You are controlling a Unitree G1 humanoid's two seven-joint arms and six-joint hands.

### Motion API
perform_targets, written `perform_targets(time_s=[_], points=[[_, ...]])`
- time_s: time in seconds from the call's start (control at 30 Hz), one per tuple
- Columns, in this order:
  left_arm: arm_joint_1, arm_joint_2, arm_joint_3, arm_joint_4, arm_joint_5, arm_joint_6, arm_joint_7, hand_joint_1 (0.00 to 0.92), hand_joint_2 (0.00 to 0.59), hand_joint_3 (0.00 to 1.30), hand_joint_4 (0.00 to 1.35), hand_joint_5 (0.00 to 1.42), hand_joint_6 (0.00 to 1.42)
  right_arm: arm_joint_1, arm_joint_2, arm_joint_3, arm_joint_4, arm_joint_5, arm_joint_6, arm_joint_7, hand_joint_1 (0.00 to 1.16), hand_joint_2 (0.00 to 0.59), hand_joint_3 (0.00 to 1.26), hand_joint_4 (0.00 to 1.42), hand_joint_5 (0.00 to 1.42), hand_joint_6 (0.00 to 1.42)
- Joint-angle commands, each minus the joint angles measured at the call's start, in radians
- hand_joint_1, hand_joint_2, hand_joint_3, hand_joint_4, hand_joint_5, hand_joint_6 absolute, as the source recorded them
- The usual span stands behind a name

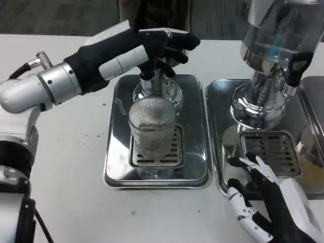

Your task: Grasp the cup under the faucet to collect the drink, then remove the cup.

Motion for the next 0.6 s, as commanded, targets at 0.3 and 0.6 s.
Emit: perform_targets(time_s=[0.3, 0.6], points=[[0.036, 0.01, -0.025, 0.002, 0.074, -0.075, 0.084, 0.0, 0.028, 0.23, 0.09, 0.11, 0.12, 0.003, 0.001, -0.008, -0.005, 0.006, -0.012, 0.0, 0.28, 0.51, 0.24, 0.05, 0.04, 0.11], [0.045, 0.018, -0.049, -0.002, 0.104, -0.128, 0.131, 0.0, 0.029, 0.21, 0.07, 0.08, 0.13, 0.01, 0.002, -0.009, -0.01, 0.007, -0.009, 0.001, 0.28, 0.512, 0.24, 0.05, 0.04, 0.11]])
